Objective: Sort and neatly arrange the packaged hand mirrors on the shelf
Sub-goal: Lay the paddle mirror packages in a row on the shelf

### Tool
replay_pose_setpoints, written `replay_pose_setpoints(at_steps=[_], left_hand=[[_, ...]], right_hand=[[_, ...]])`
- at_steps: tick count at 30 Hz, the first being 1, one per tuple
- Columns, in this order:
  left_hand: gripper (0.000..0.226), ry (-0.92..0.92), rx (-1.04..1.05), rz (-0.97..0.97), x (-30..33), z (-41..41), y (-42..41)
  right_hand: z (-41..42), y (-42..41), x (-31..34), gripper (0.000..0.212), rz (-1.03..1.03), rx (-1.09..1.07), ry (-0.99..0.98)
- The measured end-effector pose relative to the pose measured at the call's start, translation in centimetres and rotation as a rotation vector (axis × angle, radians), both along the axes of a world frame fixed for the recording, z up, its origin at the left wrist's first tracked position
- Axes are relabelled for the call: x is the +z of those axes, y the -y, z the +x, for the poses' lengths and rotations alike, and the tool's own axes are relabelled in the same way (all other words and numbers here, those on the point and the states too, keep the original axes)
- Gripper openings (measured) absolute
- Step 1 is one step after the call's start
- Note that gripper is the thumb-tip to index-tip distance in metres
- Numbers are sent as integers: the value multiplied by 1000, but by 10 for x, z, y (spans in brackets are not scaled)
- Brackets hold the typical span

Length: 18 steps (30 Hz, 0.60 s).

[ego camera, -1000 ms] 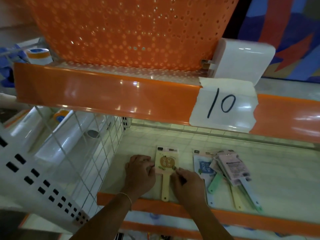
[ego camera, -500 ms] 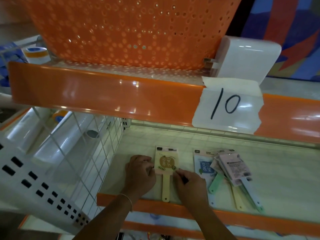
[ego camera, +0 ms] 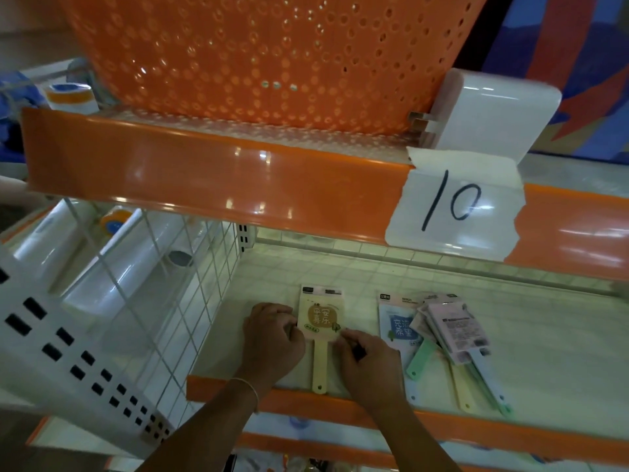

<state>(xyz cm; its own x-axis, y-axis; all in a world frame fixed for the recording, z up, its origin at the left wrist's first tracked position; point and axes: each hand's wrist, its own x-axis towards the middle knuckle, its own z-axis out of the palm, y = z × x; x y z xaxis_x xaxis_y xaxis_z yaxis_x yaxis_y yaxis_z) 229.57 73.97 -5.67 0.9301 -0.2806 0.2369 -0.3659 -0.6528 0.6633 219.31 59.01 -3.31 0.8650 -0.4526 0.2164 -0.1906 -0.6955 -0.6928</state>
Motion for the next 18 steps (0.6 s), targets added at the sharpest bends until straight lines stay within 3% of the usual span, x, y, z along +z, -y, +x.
replay_pose_setpoints(at_steps=[4, 9, 13, 15, 18], left_hand=[[24, 13, 25, 6, 4, -2, 1], [28, 16, 160, -134, 11, -6, 1], [32, 200, 55, -137, 15, -18, 7], [30, 249, -48, -148, 25, -29, 20], [24, 262, -258, -101, 37, -50, 49]], right_hand=[[0, 1, -1, 9, 99, -40, 10], [-5, 9, 1, 14, 198, -197, 91], [-23, 39, 3, 17, -126, -279, 94], [-31, 57, -3, 20, -327, -328, -47], [-41, 75, -13, 26, -359, -375, -234]])
